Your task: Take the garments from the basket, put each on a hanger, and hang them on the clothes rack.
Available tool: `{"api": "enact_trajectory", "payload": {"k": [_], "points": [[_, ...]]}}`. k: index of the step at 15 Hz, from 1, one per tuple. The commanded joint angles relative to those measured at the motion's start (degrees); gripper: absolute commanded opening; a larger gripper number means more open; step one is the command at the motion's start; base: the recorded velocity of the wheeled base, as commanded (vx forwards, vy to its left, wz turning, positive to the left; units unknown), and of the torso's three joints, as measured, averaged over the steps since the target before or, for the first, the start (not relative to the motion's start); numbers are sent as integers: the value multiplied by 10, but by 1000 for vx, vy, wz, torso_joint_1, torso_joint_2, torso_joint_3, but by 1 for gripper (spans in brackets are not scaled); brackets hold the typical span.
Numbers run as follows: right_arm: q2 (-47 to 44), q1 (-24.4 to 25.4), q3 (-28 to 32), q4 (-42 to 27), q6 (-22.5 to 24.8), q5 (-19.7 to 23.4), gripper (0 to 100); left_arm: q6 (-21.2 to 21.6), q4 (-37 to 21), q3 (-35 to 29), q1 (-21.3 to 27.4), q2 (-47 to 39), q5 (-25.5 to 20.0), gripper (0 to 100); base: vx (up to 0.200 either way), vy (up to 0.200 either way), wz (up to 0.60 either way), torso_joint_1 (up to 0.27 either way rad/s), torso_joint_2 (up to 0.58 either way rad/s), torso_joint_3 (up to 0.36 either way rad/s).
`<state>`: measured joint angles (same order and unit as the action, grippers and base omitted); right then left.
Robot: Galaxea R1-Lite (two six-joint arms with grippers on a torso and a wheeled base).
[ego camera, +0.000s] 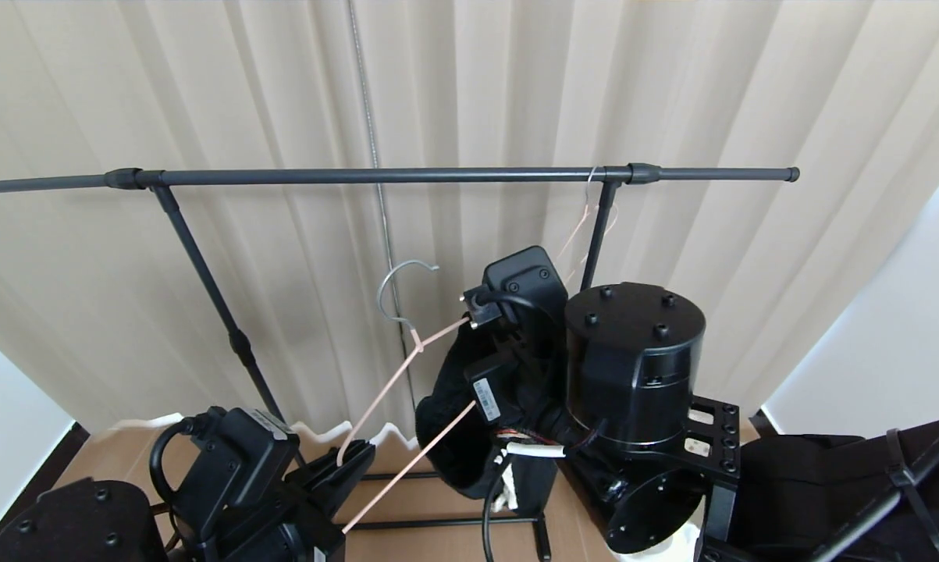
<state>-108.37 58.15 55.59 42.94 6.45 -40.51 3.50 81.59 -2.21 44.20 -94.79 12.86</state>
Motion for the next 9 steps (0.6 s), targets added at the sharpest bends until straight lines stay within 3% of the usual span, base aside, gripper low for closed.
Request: {"api": "enact_trajectory", "payload": {"k": [1,9], "points": [[-10,19,7,0,-10,0,0,0,9,2,0,-8,1,0,0,0,0,0,0,0],[16,54,15,7,-44,0,0,2,32,7,3,-21,9,0,0,0,0,0,0,0]]}}
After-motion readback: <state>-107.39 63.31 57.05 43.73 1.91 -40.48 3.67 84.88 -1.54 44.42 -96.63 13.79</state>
